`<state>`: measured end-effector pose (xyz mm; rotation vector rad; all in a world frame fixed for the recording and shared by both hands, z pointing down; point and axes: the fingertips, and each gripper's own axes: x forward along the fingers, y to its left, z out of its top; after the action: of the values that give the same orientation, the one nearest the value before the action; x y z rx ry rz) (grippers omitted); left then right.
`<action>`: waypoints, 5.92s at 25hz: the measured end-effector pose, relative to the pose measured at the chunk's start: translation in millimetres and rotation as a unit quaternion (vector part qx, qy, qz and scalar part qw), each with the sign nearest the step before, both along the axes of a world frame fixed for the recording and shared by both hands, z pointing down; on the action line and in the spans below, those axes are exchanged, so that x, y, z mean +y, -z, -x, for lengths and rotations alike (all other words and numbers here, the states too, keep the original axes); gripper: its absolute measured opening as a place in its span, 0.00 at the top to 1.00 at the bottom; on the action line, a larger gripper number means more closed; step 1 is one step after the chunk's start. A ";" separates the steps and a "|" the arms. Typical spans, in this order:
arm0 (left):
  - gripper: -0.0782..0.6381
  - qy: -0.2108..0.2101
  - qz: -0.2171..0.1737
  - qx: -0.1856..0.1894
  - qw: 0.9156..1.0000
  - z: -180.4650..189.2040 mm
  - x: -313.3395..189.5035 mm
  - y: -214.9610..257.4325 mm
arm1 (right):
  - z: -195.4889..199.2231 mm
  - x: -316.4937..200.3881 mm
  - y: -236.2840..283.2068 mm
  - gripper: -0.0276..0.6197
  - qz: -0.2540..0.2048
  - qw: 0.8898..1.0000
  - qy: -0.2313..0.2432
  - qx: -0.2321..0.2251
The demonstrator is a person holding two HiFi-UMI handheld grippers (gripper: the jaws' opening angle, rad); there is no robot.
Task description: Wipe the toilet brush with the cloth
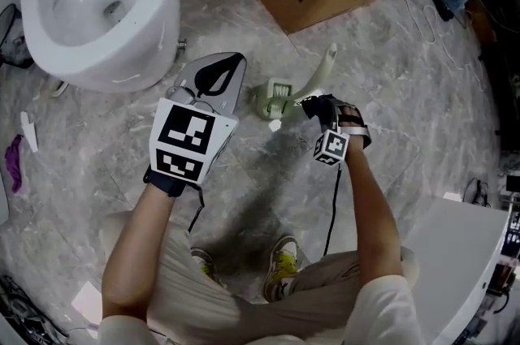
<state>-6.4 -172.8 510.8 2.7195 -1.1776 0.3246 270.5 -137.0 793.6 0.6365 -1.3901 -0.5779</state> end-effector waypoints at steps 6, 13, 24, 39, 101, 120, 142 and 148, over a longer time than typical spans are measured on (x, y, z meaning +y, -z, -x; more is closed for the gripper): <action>0.89 -0.023 0.001 0.003 1.000 -29.8 6.0 1.0 | -40.0 -3.4 30.3 0.72 0.131 0.969 0.148 0.149; 0.89 -0.039 -0.020 -0.007 0.999 -48.1 13.7 2.3 | -31.0 -20.6 202.4 0.72 -0.024 0.964 -0.077 -0.252; 0.89 0.006 0.001 0.004 1.000 -5.8 -7.7 -5.6 | 87.5 -24.0 404.4 0.72 -0.029 0.754 -0.243 -0.609; 0.89 0.028 0.014 0.006 0.999 16.5 10.3 -5.7 | 157.2 19.1 76.9 0.72 -0.141 0.803 -0.307 -0.491; 0.89 0.016 0.006 0.003 1.000 2.6 5.2 -8.6 | 133.4 25.4 4.4 0.72 0.192 0.899 -0.242 -0.311; 0.89 -0.011 -0.055 -0.017 0.998 -24.3 17.9 35.5 | 134.6 33.1 294.9 0.72 -0.026 0.717 -0.283 -0.636; 0.89 0.132 0.154 0.016 0.979 5.4 221.1 235.6 | 139.2 213.7 459.3 0.72 0.010 0.760 -0.366 -0.537; 0.89 0.105 0.130 0.004 0.986 22.2 224.1 393.4 | 124.7 203.8 630.8 0.72 0.010 0.769 -0.345 -0.538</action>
<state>-28.6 51.3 117.4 2.3508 -1.3044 0.4056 145.8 66.8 162.8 1.5092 -2.0050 0.5251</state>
